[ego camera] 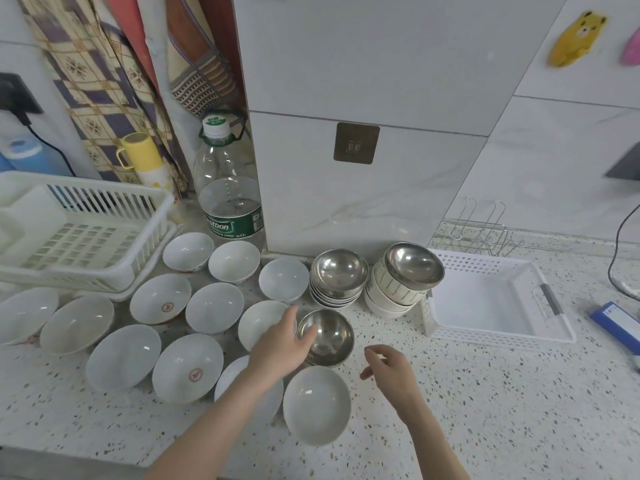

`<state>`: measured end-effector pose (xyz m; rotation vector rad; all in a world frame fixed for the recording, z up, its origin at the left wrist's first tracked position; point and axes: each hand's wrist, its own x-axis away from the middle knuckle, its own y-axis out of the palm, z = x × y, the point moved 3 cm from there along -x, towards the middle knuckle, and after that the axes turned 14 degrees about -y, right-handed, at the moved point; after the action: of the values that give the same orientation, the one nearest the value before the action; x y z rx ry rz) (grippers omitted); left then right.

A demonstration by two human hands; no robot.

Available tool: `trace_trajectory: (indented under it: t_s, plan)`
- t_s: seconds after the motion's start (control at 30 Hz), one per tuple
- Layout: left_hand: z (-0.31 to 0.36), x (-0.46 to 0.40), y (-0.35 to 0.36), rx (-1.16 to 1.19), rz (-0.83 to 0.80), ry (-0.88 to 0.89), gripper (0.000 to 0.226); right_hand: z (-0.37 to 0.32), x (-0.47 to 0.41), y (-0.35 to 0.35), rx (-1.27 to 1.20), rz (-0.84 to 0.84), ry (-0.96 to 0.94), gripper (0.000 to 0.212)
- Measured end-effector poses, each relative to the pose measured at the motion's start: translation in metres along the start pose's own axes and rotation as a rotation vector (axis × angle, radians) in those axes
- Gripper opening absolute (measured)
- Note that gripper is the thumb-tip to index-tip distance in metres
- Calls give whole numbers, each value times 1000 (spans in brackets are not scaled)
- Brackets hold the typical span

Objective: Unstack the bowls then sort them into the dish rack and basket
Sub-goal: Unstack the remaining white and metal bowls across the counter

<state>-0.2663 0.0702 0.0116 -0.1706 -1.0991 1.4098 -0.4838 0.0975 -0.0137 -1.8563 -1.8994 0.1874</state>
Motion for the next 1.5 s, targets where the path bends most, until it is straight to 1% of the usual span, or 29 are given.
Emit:
trace_trajectory:
  t_s: [0.1,0.17,0.3,0.43,0.57,0.63,0.77,0.83,0.9,1.0,1.1,1.2,1.37,1.5]
  plan:
    - [28,-29,-9,132,-29,-8,73,-12,-9,-3,-3,44,-23,13]
    - [44,-46,-12,193,-42,-19,72,-18,-13,-6,-6,64,-25,12]
    - [62,-71,-11,250,-74,-84,59,-24,-17,-10,-6,105,-6,15]
    - [67,-81,-4,288,-128,-123,34,-23,-16,-12,-12,128,21,22]
    - [70,-86,-1,447,-167,-110,26,-19,-14,-13,-4,148,38,27]
    - [71,-85,-3,495,-181,-89,31,-18,-14,-12,-9,152,54,31]
    - [72,-83,-10,562,-214,-75,59,-23,-22,-9,-4,139,61,36]
    - [69,-82,-16,620,-236,-71,65,-29,-31,-7,12,137,51,36]
    - [64,-82,-25,719,-260,-71,64,-38,-43,-5,28,138,40,36]
    - [50,-81,-42,897,-263,-92,55,-51,-62,0,52,149,37,34]
    - [30,-80,-55,1015,-214,-107,43,-58,-82,8,73,145,69,27]
    - [10,-79,-60,1053,-194,-135,40,-63,-99,19,102,146,96,26]
    - [-13,-73,-60,1111,-195,-182,29,-64,-109,28,222,213,102,16]
    - [-25,-68,-59,1147,-187,-219,28,-63,-111,32,295,266,107,24]
